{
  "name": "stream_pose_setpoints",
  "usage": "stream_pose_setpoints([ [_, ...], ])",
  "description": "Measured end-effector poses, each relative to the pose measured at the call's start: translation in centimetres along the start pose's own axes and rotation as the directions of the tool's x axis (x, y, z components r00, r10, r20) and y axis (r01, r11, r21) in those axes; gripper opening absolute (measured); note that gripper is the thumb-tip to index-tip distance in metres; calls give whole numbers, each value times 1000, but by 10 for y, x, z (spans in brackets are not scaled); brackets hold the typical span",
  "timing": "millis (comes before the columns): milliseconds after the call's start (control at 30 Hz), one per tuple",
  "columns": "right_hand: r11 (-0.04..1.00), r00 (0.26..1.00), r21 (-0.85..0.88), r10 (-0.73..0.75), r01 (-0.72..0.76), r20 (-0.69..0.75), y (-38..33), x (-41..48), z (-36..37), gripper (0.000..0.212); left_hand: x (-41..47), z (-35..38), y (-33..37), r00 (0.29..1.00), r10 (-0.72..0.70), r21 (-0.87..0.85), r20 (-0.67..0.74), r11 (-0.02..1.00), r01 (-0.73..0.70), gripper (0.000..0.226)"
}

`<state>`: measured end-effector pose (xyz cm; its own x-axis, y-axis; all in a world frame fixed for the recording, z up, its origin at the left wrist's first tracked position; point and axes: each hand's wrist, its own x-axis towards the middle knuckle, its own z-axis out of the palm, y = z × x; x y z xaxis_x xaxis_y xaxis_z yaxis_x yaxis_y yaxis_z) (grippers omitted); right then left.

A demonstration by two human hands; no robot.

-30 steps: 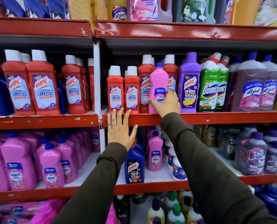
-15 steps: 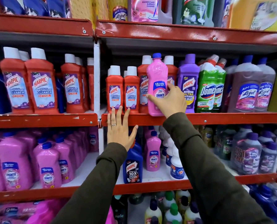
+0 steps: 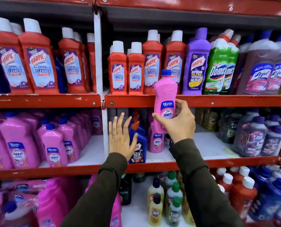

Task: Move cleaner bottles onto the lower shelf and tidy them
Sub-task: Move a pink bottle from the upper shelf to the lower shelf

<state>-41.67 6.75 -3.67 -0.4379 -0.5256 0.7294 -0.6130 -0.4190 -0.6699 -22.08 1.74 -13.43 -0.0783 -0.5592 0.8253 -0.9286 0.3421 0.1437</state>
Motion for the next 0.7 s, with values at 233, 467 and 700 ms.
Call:
stream_pose_setpoints([
  [233, 998, 995, 2, 55, -55, 87, 47, -39, 8, 74, -57, 26, -11, 980, -104, -25, 167, 994, 110, 70],
  [467, 986, 968, 18, 156, -163, 194, 93, -64, 28, 77, -88, 55, -22, 855, -242, 58, 458, 968, 243, 84],
  [700, 978, 952, 28, 194, -206, 238, 124, -70, 53, 79, -102, 72, -29, 811, -224, 156, 541, 974, 164, 80],
])
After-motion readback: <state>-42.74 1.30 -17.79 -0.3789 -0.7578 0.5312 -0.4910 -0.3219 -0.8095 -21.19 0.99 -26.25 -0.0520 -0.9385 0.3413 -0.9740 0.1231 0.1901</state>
